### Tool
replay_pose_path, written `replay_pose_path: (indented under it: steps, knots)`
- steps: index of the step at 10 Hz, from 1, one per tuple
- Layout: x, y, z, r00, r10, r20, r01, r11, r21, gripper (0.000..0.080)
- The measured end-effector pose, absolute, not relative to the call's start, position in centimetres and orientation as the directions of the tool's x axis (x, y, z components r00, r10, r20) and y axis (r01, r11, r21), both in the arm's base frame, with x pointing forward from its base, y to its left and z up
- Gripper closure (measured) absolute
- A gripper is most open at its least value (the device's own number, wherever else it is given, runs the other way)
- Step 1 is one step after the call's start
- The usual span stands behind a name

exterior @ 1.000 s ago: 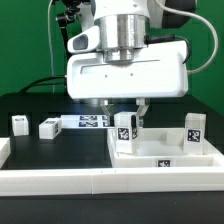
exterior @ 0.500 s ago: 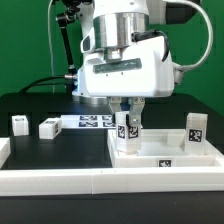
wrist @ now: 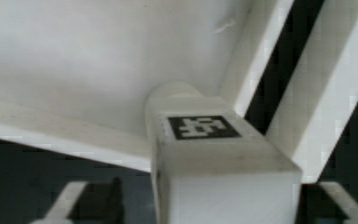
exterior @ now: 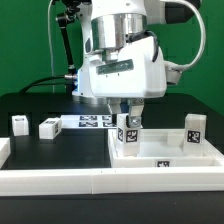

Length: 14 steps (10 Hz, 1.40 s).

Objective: Assemble square table

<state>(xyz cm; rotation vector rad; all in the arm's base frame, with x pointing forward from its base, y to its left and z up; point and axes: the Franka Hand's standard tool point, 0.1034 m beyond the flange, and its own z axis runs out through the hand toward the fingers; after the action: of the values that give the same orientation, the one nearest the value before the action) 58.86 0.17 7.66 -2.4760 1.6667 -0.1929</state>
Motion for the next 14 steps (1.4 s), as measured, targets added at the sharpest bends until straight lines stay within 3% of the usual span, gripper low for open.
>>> replay_pose_path:
  steps: [1,2,5,8,14]
  knots:
    - [58.88,0.25,7.67,0.427,-0.903,0.035,-0.884,-0.426,-0.195,0.0228]
    - [58.95,0.45,7.7,0.507,-0.86,0.056,-0.84,-0.508,-0.194,0.0174]
    - [58.93,0.61,7.68,0.777,-0.618,0.119,-0.599,-0.785,-0.16,0.0151]
    - [58.32,0.99,7.31,0.939,-0.32,0.128,-0.309,-0.946,-0.103,0.0151]
    - [58.39,0.95,7.34,0.984,0.1,0.147,0.101,-0.995,0.001,0.0151]
